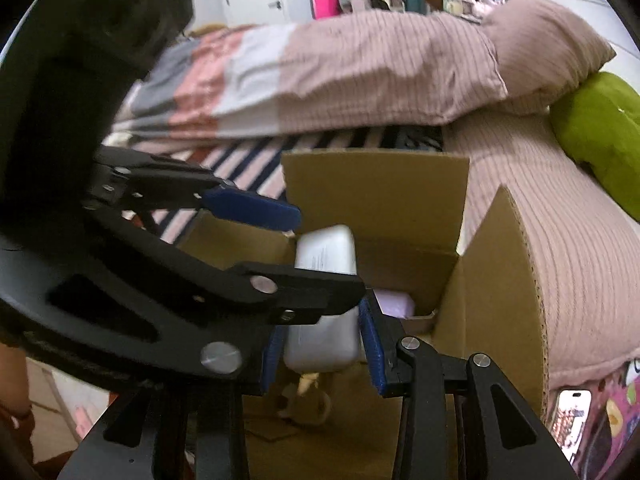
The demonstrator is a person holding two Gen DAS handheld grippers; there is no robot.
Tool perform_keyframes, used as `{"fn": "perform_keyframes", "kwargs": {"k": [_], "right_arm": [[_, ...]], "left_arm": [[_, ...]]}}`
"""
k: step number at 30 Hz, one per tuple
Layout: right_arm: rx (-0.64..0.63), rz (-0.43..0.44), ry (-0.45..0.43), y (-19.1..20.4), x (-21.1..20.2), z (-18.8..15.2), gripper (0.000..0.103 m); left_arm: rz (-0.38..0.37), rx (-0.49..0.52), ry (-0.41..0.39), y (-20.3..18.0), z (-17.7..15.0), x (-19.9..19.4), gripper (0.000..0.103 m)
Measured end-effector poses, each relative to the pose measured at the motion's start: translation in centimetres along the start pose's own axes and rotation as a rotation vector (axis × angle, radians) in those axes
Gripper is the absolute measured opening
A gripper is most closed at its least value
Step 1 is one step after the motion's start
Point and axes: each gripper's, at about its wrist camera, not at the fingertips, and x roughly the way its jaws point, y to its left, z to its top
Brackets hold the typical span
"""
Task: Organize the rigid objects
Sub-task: 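Put the white charger into the cardboard box and release it, then grasp the white contact-lens case with blue cap using the right gripper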
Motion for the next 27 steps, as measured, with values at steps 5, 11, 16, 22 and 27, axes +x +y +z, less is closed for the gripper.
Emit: {"fn": "perform_keyframes", "kwargs": {"k": [5,11,16,22,27], "right_arm": [[-0.046,-0.023,0.001,1.4,-0.4,0.0,0.067],[-0.103,-0.017,-0.085,4.7,-1.6,1.1,0.094],[-0.23,0.04,-0.133,10.4,-2.0,2.6,0.102],[-0.289,0.139,-0.061,17.1,1.8,3.5,0.102],[-0.31,0.175,-0.002,20.8,7.2,2.5,0.102]], "left_arm": [[0.029,0.012,-0.046,0.7,-0.9,-2.8,0.074],[0.078,-0.022,-0.146,3.8,-3.2,-8.2,0.076],[0.146,-0.094,-0.207,8.3,-6.6,-12.0,0.084],[0.232,-0.192,-0.228,14.7,-12.8,-14.3,0.084],[0.246,-0.253,-0.223,18.2,-17.8,-13.5,0.084]]}}
